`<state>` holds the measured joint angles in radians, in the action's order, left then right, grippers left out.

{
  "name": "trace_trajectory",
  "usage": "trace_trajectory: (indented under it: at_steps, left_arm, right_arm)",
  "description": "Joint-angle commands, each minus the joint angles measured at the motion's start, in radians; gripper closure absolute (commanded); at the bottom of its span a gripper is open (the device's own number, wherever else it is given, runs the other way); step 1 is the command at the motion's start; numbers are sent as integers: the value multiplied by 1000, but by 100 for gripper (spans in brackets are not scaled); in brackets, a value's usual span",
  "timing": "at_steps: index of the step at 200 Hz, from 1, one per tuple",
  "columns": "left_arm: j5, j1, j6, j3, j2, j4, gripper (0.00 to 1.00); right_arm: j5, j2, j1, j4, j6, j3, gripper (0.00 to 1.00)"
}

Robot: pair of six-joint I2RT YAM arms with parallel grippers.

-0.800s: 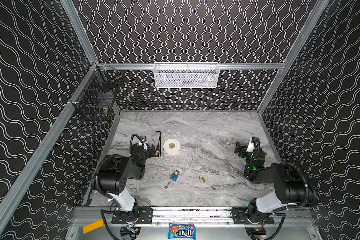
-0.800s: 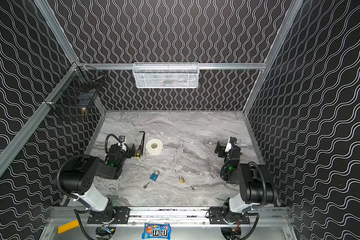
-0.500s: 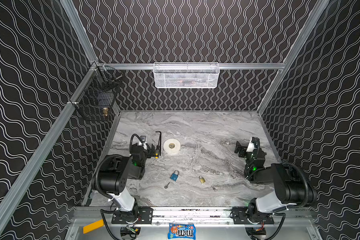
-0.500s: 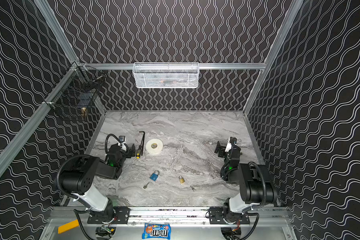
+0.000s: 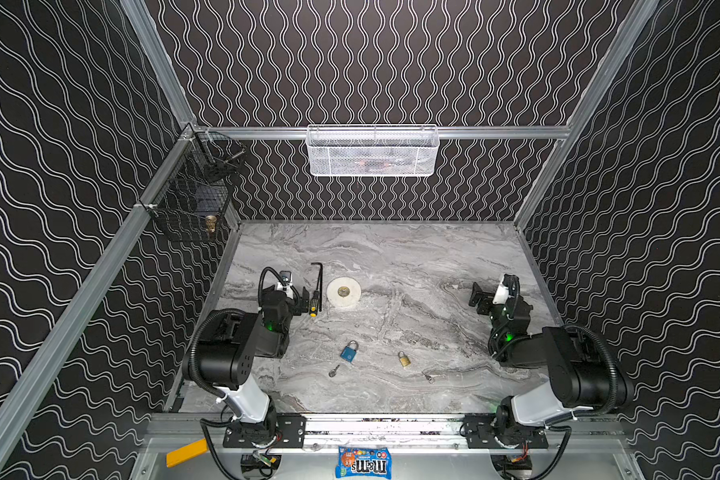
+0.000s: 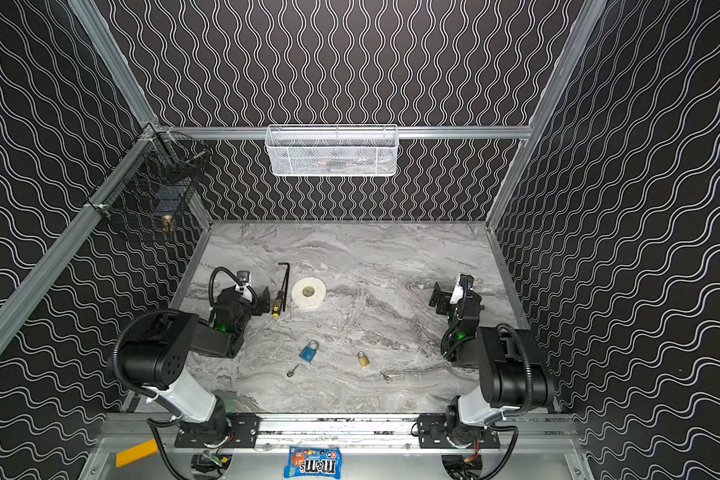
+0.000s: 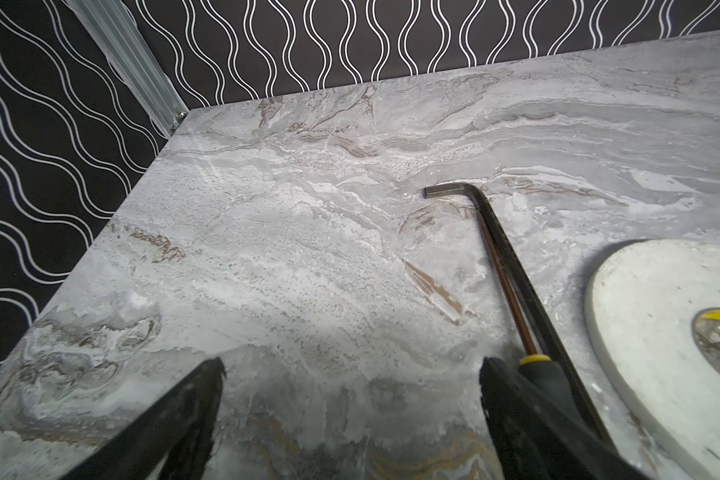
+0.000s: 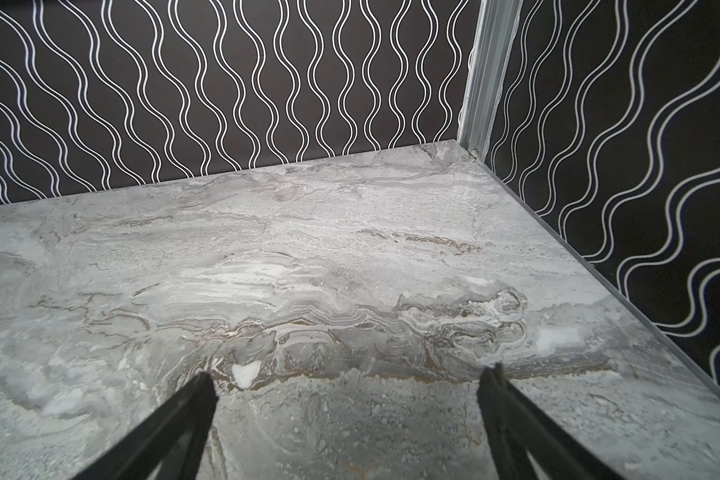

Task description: Unlock with the key

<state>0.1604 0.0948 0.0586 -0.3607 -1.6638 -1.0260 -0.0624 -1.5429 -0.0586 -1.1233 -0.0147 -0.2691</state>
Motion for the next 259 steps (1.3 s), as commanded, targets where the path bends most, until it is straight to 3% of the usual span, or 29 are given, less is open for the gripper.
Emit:
trace_trajectory:
  at_steps: [1,155,209,237,259]
  left_arm:
    - [-9,-3,14,-4,5,-12,1]
    - [10,-3,13,25,34,-50,1]
    - [-23,-3,9,103,235,-3,1]
    - [-39,-3,0,96,320,81,1]
    - [-59,-3,-57,80,418,192,1]
  right_arm:
    - [7,2,2,-46,10,-1,1]
    - [13,20,2,-52,8,9,1]
    - [-8,120,2,79,-10,-13,1]
    - [-34,247,2,220,-39,-35,1]
    - [-56,369,2,404,-143,-86,1]
